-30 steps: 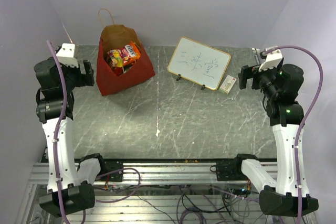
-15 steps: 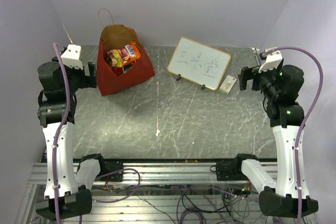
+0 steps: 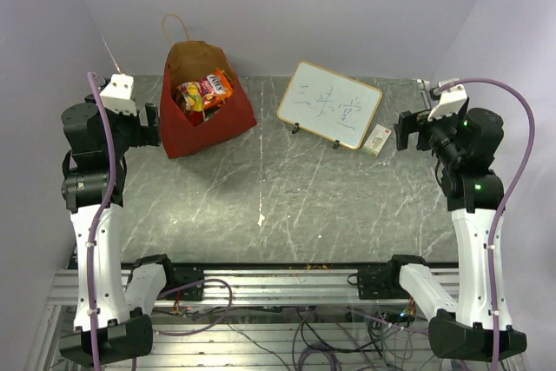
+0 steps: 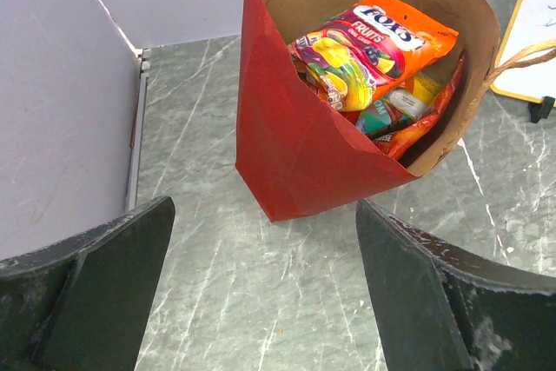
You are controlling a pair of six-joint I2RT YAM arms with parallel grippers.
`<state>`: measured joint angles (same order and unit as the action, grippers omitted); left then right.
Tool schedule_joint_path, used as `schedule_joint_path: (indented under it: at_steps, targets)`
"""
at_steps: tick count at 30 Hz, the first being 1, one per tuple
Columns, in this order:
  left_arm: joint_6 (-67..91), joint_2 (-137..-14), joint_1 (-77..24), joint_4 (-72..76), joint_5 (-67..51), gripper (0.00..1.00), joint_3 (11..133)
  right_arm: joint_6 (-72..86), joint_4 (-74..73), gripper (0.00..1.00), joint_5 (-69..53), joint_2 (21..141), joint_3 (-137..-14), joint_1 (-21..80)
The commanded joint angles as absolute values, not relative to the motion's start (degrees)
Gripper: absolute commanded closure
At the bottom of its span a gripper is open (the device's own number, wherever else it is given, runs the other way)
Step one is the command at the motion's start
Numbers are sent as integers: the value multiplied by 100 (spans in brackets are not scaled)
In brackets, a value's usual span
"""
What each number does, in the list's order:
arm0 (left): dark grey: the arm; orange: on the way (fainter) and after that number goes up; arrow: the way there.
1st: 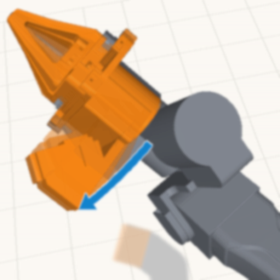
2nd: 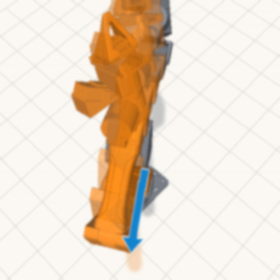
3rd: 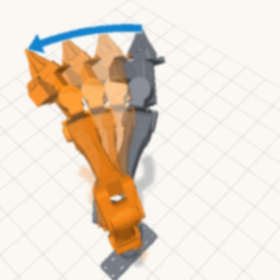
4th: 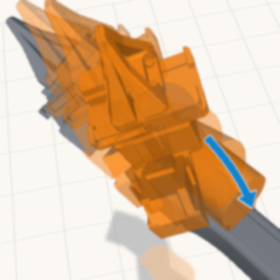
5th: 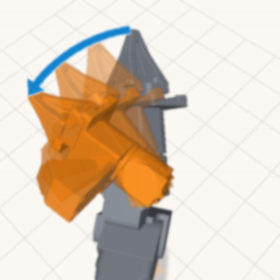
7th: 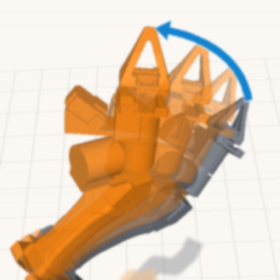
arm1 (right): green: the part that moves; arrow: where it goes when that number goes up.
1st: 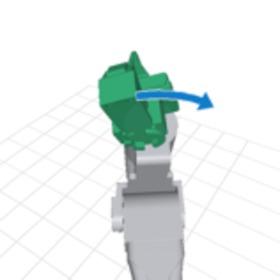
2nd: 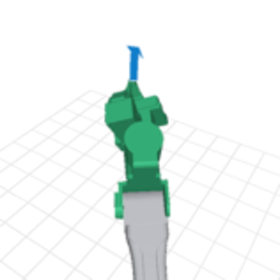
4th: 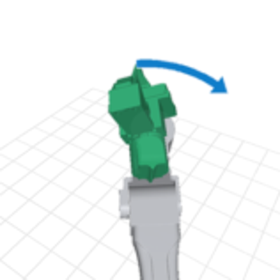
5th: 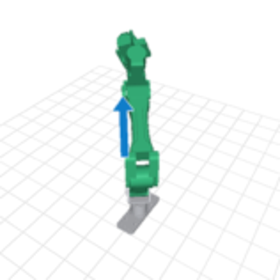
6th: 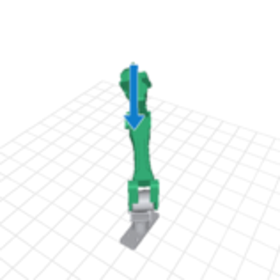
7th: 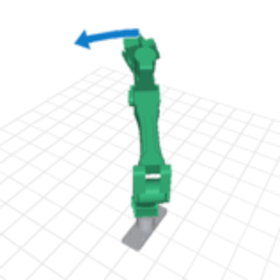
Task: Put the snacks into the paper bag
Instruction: Reset both arms
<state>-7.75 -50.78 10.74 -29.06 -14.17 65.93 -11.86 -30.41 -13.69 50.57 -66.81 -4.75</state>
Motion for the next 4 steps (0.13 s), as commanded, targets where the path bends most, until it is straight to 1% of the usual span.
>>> schedule_joint_path:
  at_steps: [1,4]
  targets:
    - [-835,-5036,1105,-2877,-1484,4,6568,-1270,-3072,0,-1476,5002,-6634,-492]
    - [-835,-5042,1104,-2890,-1483,4,6565,-1266,-3070,0,-1506,5002,-6642,-492]
